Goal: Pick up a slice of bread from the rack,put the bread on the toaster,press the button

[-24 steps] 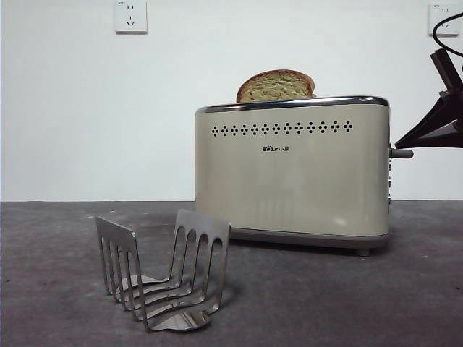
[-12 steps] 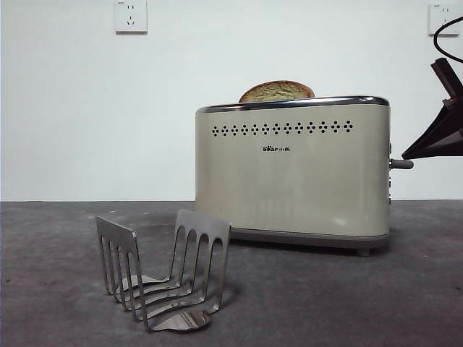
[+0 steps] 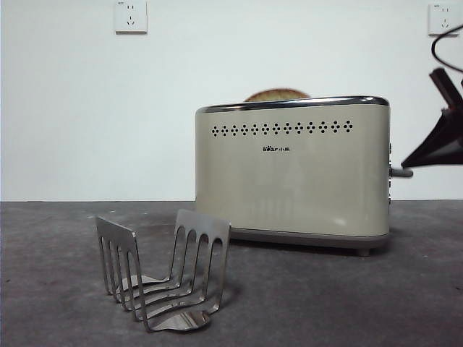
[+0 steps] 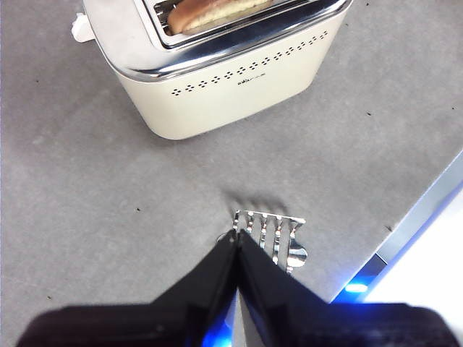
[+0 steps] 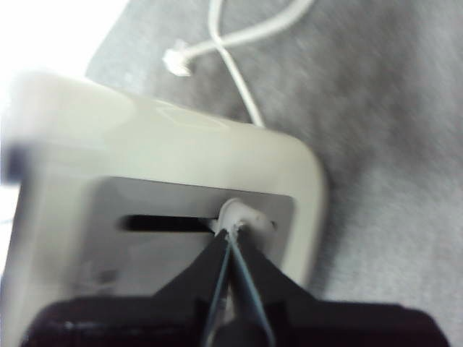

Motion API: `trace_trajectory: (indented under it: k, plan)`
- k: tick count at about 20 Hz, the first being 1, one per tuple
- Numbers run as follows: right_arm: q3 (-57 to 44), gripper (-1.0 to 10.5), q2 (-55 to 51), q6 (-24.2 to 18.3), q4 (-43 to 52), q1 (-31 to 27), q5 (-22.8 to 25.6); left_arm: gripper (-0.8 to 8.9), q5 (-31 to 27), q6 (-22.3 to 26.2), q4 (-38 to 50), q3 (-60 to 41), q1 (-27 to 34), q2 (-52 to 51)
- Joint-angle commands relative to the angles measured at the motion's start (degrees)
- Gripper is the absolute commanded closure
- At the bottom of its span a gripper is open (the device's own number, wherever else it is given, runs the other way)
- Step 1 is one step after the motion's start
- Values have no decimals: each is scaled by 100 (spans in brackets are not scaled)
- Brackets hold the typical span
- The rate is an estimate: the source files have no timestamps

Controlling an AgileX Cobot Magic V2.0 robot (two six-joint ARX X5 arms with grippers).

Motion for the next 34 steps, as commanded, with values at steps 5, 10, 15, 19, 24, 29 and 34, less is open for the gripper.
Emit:
trace_trajectory:
  k: [5,10,15,19,24,29,34]
  plan:
    - [-79,954,269,-398,-372,46,334,817,-22,-33,13,-31,15,-28]
    - [-79,955,291,-407,-387,55,459,817,-22,-33,13,-31,15,-28]
    - [-79,954,531,-409,-387,92,514,817,-22,-33,13,-31,15,-28]
    - [-79,954,634,-474,-444,92,520,817,-22,-33,13,-31,15,-28]
    - [-79,954,634,-544,-535,94,782,817,-22,-31,13,-31,15,-28]
    - [-79,954,634,-579,-570,94,776,817,-22,-31,13,-31,15,-28]
    - [-68,954,632,-557,-422,92,461,817,-22,-31,13,-31,15,-28]
